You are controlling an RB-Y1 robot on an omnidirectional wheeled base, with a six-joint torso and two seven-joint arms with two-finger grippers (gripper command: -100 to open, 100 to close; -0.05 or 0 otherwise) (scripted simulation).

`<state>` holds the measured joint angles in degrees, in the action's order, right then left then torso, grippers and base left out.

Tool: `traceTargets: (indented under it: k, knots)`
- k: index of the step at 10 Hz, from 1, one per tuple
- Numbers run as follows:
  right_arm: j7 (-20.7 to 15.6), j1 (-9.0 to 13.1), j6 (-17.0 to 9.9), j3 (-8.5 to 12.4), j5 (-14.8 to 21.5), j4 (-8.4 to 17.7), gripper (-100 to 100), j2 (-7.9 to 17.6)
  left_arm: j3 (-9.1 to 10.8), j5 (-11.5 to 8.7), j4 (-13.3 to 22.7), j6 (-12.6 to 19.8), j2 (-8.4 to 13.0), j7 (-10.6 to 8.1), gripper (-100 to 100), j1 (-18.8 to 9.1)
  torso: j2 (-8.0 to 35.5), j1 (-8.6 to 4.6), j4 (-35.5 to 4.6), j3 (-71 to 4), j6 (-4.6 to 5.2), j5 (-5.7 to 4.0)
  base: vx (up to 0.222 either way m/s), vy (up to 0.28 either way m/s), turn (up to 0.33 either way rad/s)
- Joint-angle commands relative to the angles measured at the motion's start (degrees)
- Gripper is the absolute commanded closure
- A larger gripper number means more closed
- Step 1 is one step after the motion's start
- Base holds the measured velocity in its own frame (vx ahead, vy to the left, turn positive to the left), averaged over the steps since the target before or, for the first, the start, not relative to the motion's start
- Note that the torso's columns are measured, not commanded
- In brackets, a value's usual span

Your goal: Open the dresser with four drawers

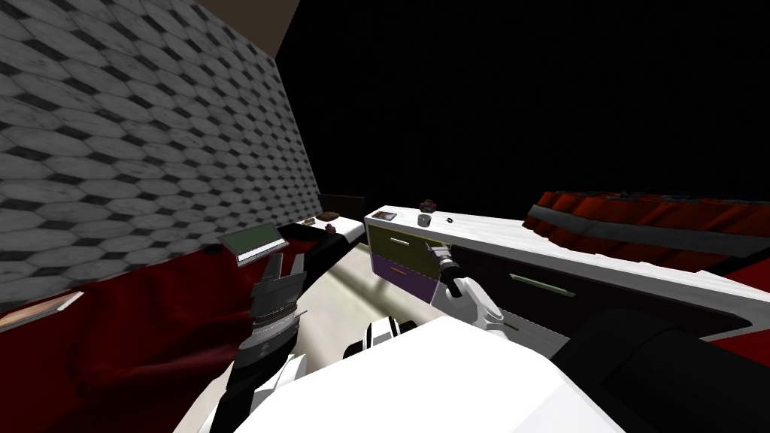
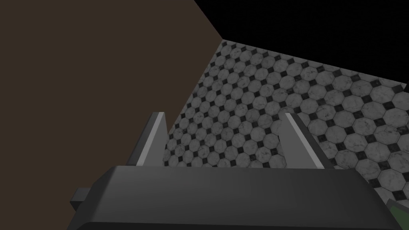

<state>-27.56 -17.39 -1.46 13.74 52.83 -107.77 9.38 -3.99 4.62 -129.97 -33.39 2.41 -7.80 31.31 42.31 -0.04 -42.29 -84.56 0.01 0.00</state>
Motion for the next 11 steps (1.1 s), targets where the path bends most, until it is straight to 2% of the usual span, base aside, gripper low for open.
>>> traceTargets:
  k: [1,2,3,4,5,6,7,8,9,11]
  knots:
    - [-2.61,1.21,-2.37,0.56,4.64,2.44,-100,-0.01,0.00,0.00,0.00,0.00,0.00,0.00,0,0.00,-0.05,0.06,0.01,-0.02,-0.02,0.00,0.036,0.076,0.047]
    - [-4.70,2.17,-4.30,1.08,6.34,4.59,-100,0.09,0.00,0.00,0.00,0.00,0.00,0.00,0,0.00,-0.01,0.00,0.00,-0.01,0.01,0.00,0.051,0.086,0.071]
    - [-4.70,2.17,-4.30,1.08,7.82,4.59,-100,0.09,0.00,0.00,0.00,0.00,0.00,0.00,0,0.00,-0.06,0.05,0.01,-0.02,-0.01,0.00,0.044,0.077,0.039]
    - [-6.73,3.16,-5.99,1.56,9.93,6.78,-100,0.18,0.00,0.00,0.00,0.00,0.00,0.00,0,0.00,-0.03,0.01,0.01,-0.02,0.00,0.01,0.044,0.090,0.072]
    - [-6.73,3.16,-6.21,1.56,10.89,6.78,-100,0.18,0.00,0.00,0.00,0.00,0.00,0.00,0,0.00,-0.03,0.07,0.01,-0.01,-0.01,0.01,0.029,0.075,0.050]
    - [-8.70,4.16,-8.09,1.99,13.00,8.98,-100,0.22,0.00,0.00,0.00,0.00,0.00,0.00,0,0.00,0.03,0.01,-0.01,0.02,0.00,0.00,0.024,0.087,0.096]
    - [-8.70,4.16,-8.09,1.99,13.83,8.98,-100,0.22,0.00,0.00,0.00,0.00,0.00,0.00,0,0.00,0.02,0.05,-0.01,0.02,-0.02,0.00,0.027,0.072,0.047]
    - [-10.60,5.18,-9.95,2.38,15.74,11.20,-100,0.23,0.00,0.00,0.00,0.00,0.00,0.00,0,0.00,0.00,0.01,0.00,0.01,0.01,0.00,0.045,0.074,0.078]
    - [-10.60,5.18,-9.95,2.38,16.66,11.20,-100,0.23,0.00,0.00,0.00,0.00,0.00,0.00,0,0.00,-0.08,0.02,0.02,-0.04,-0.01,-0.01,0.040,0.056,0.050]
    - [-14.01,7.21,-13.06,3.03,21.20,15.03,-100,0.08,0.00,0.00,0.00,0.00,0.00,0.00,0,0.00,-0.03,0.02,0.01,-0.02,-0.01,-0.01,0.041,0.075,0.105]
